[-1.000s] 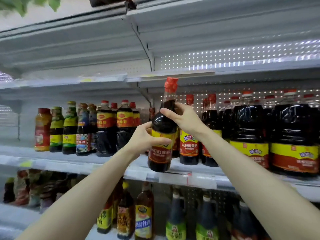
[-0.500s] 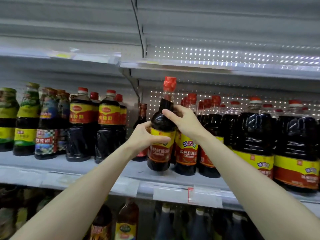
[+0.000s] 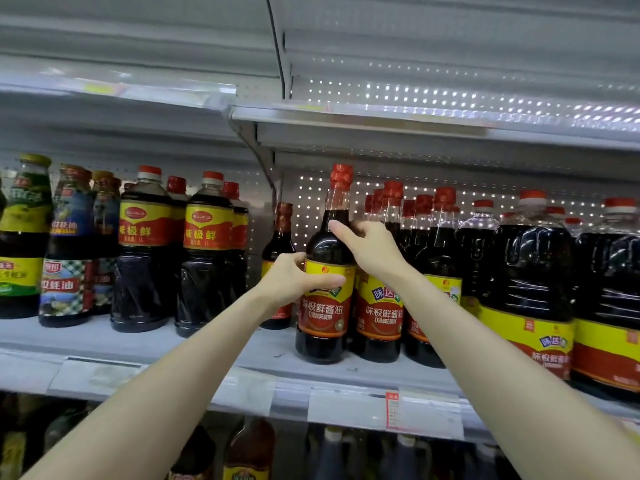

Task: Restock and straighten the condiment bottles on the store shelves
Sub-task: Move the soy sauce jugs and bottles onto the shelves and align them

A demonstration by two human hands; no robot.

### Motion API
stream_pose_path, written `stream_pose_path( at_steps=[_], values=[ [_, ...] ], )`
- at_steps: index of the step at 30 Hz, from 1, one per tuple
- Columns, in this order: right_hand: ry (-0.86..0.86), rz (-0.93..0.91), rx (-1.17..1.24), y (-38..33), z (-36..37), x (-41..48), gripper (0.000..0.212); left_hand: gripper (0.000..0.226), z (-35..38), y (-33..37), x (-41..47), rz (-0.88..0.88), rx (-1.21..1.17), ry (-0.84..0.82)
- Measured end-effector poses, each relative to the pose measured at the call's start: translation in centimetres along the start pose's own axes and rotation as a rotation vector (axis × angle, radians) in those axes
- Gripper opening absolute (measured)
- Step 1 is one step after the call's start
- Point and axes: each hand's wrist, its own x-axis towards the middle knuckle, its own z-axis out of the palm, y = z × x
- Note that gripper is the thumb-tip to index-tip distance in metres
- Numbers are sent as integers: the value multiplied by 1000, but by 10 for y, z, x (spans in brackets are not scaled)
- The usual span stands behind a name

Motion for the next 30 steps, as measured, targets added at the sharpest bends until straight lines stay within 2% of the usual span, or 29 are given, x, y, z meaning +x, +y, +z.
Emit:
stream_pose_path(
  at_steps=[5,8,9,11,14,15,18,19,23,30],
  values=[
    [-51,44,1,6,7,1,37,35,-1,-11,2,-8,18,14],
    [-57,64,-12,8,11,3,63,36,0,-14,3,-7,17,37],
    [-55,74,-22,8,12,2,66,36,0,-14,2,-7,17,43],
    [-66,83,-23,6,12,-1,61,41,0,-15,1,-10,23,47],
    [-55,63,10,7,12,-11,42,64,0,-16,-5,-6,27,33],
    [-47,61,25,9,13,-16,44,69,0,-16,-8,-19,13,30],
    [-66,132,163,14,18,-34,57,44,1,-16,-23,-36,-59,23],
    [-75,163,220,15,20,-40,59,42,2,-16,-26,-43,-81,29],
    [-117,288,363,20,27,-69,57,60,5,-20,-42,-71,-80,28],
    [-122,293,446,22,42,-95,55,56,11,-16,-62,-63,-136,19]
  ],
)
